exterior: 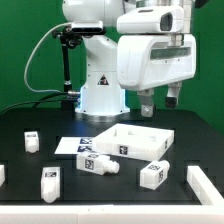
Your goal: Assemble one leg
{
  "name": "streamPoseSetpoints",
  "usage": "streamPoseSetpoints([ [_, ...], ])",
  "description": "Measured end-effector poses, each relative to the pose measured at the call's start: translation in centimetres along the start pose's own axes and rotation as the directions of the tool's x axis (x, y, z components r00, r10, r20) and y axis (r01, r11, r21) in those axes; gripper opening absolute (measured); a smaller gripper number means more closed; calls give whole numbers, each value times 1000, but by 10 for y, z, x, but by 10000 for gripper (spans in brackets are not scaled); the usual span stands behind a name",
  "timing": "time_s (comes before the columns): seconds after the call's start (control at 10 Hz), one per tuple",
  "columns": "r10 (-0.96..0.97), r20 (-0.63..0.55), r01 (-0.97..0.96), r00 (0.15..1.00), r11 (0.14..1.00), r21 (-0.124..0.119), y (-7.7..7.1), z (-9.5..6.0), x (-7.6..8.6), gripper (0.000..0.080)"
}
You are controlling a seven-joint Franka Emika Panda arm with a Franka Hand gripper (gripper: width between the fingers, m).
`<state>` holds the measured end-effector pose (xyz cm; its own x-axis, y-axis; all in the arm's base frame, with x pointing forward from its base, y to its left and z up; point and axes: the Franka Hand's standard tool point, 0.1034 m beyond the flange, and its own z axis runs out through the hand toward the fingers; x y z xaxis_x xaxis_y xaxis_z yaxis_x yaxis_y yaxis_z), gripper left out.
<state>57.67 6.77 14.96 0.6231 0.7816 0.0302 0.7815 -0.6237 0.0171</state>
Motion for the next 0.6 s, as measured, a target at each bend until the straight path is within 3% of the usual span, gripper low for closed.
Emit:
streamPoseSetpoints([
  [0.4, 0, 1, 0, 1000, 1000, 1, 0, 1, 0, 650],
  [0.6, 93, 19, -93, 996, 996, 7, 5, 9, -15, 650],
])
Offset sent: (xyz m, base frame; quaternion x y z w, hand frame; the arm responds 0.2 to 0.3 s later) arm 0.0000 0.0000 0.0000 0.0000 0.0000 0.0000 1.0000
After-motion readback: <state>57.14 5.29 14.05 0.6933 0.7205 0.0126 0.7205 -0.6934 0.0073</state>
